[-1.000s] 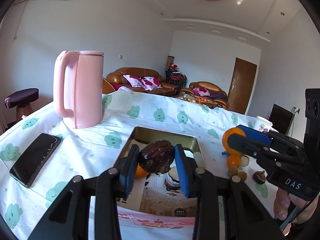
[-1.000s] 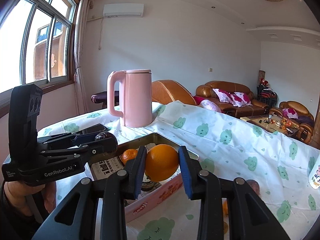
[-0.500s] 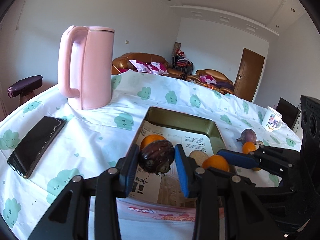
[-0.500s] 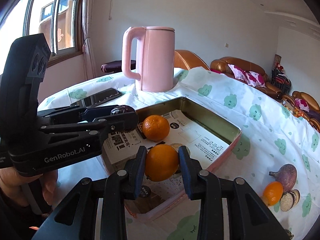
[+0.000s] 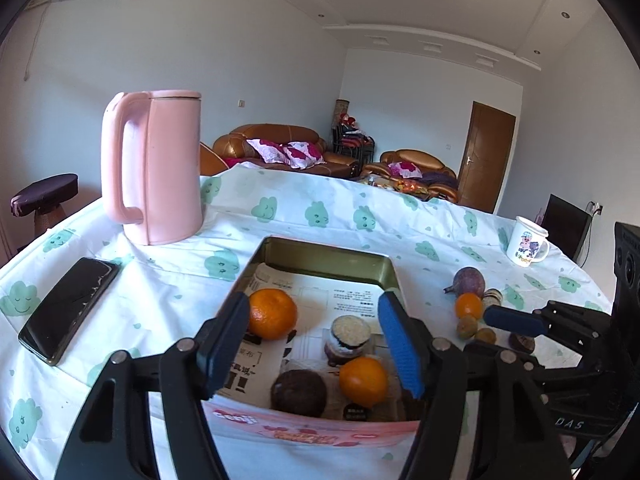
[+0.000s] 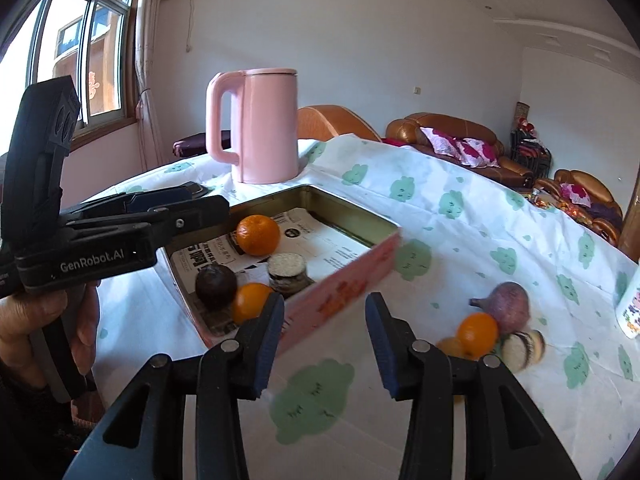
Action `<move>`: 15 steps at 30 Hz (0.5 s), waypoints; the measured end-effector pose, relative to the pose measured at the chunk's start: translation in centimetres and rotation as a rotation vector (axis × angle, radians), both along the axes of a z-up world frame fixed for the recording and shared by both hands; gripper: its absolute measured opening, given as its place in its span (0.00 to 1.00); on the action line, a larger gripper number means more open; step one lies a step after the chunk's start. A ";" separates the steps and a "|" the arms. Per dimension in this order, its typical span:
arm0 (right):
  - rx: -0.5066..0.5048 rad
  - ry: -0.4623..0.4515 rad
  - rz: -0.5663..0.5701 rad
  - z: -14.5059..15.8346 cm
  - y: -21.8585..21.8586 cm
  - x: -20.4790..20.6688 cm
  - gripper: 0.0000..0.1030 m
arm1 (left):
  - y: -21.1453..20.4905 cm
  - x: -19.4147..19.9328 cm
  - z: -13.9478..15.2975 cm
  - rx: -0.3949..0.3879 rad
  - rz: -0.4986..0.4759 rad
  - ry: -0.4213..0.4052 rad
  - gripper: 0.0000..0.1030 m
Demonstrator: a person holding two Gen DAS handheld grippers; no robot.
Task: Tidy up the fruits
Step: 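Grasp another dark passion fruit with the right tool while the left tool grasps a kiwi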
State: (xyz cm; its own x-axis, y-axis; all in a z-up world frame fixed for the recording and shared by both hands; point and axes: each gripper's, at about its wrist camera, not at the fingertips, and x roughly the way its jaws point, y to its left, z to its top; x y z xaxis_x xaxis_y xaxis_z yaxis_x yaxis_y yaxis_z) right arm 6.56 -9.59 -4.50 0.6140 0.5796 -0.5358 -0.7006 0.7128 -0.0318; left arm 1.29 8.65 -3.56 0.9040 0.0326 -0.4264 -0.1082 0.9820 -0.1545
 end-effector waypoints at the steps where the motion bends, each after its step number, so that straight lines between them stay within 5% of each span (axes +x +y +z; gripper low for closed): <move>1: 0.004 -0.001 -0.040 0.0 -1.5 0.2 0.51 | -0.8 0.0 0.2 0.006 -0.016 -0.006 0.76; 7: -0.024 0.039 -0.262 -0.7 -8.1 2.6 0.60 | -6.5 1.4 0.7 0.051 -0.150 0.004 0.76; 15: -0.010 0.192 -0.299 -2.8 -10.3 4.6 0.60 | -12.1 4.6 -1.2 0.071 -0.288 0.111 0.76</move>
